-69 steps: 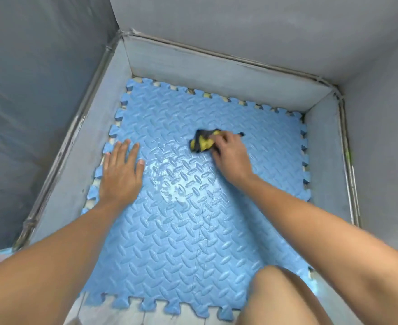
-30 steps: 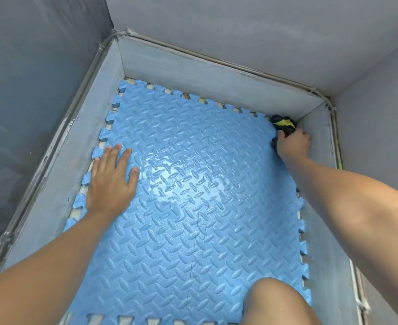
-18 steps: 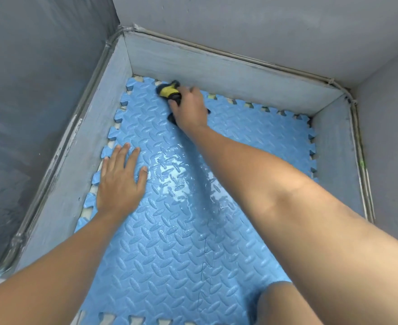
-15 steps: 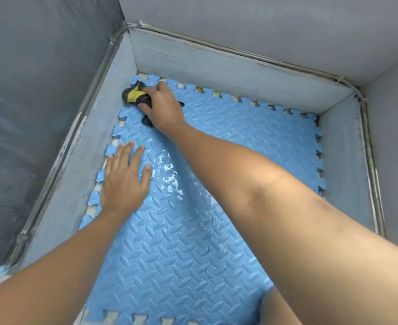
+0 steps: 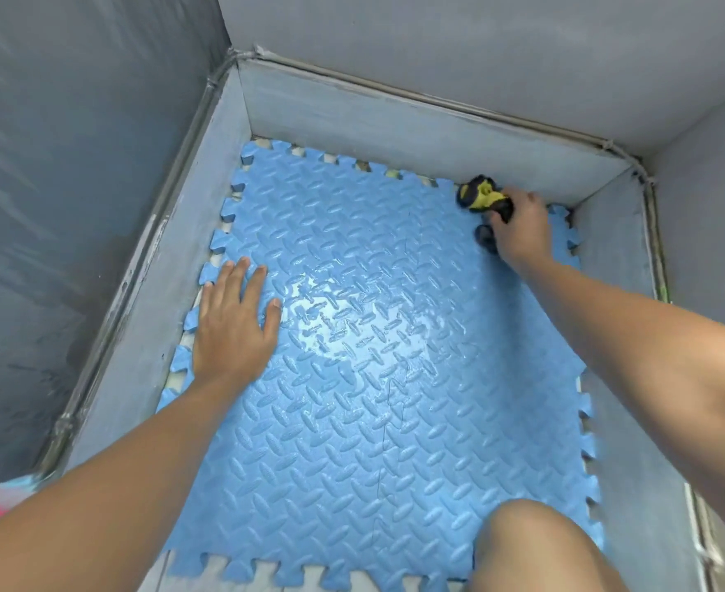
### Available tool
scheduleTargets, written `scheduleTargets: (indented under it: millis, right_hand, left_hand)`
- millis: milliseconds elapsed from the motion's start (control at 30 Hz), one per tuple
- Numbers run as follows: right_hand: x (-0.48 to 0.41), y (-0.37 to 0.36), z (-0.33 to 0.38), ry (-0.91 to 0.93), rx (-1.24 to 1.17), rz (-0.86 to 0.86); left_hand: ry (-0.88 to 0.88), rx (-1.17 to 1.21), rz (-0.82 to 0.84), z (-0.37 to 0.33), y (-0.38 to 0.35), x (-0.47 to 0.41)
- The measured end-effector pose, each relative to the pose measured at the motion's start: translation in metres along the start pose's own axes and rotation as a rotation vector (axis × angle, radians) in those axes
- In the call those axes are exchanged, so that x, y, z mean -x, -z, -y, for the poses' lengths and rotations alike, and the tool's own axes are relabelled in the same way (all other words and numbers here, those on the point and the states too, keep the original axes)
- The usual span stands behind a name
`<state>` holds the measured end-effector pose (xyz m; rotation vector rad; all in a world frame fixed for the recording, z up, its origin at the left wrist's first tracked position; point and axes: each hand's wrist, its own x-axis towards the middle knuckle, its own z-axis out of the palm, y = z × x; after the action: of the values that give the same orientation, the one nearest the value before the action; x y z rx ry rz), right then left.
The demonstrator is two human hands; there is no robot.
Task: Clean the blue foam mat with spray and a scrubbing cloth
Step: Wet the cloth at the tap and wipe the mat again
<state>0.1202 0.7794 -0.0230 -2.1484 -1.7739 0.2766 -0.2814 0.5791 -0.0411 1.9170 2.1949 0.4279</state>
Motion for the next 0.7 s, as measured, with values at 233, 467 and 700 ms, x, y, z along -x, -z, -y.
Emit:
scheduleTargets:
  millis: [233,467,700]
  right_hand:
    - [0.072,0.018,-0.034,-0.023,-0.009,0.002]
    - [0.226,-0.001,0.066,0.731,-0.128,0.431]
    - [0.248,0.0,0.067,1.143,-0.115,0.651]
  left_hand:
    - [-0.009,-0.007,0.022,0.001,0.0,0.0]
    - [-0.027,0.011,0.071,0.017,0.003,0.024]
    - [-0.053,0.003,0.082,0.057,0.019,0.147]
